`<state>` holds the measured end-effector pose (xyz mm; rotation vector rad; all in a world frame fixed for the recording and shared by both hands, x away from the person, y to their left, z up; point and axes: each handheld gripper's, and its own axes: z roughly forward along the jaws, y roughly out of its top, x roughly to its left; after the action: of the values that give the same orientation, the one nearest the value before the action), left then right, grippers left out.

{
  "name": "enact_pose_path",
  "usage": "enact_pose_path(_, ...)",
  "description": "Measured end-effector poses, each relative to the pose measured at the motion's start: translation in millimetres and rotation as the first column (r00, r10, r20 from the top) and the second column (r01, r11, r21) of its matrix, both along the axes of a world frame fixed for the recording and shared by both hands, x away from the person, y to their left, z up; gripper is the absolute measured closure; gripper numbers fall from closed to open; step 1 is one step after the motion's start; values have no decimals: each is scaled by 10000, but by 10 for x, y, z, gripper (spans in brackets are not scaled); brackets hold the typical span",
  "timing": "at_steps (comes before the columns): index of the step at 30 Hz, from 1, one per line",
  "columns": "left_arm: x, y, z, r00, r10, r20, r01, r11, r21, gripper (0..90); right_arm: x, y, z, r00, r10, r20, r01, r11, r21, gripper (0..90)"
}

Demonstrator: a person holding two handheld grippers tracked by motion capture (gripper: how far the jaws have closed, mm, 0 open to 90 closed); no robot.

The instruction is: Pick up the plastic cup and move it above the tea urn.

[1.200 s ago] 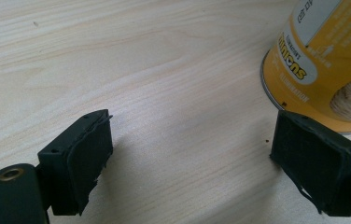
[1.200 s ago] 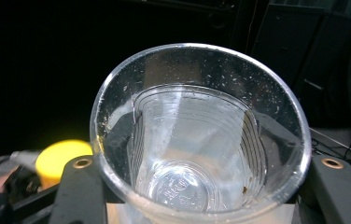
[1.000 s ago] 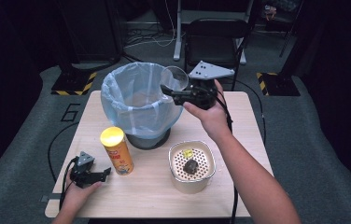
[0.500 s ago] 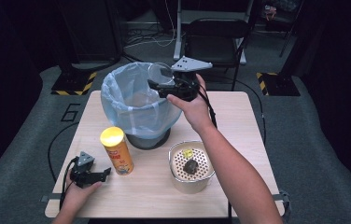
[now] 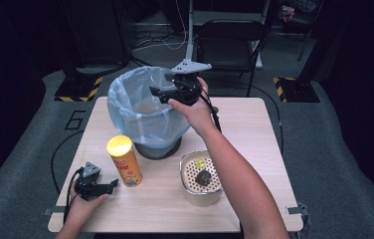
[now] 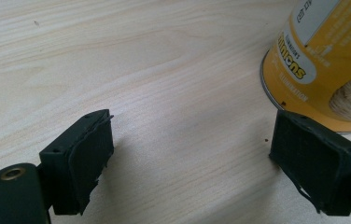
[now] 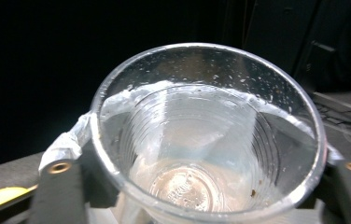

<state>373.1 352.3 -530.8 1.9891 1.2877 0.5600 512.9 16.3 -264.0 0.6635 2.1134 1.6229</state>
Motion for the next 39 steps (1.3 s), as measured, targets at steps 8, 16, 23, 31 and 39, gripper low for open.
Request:
enact_pose_path(8, -8, 6, 4, 10000, -58, -46, 58, 10000, 46, 130, 16, 54, -78, 9992, -132, -385, 124, 9997, -221, 141)
enact_pose_path(16, -11, -2, 2, 9999, -40, -113, 39, 10000, -37, 126, -84, -107, -39, 9999, -11, -161, 6, 9995, -306, 166)
enact_pose_path(23, -12, 1, -3, 9998, -149, -92, 148, 9999, -53, 119, -170, -232, -43, 10000, 55, 15, -55, 9996, -275, 225)
enact_pose_path(31, -12, 5, -3, 9993, -366, -5, 366, 9993, 53, 112, -293, -356, -56, 9994, 303, 134, -301, 9994, -143, 260)
enact_pose_path(39, -30, 7, -3, 9996, -270, 57, 270, 9996, -62, 145, -511, -613, -90, 9991, 325, 285, -328, 9994, 97, 284)
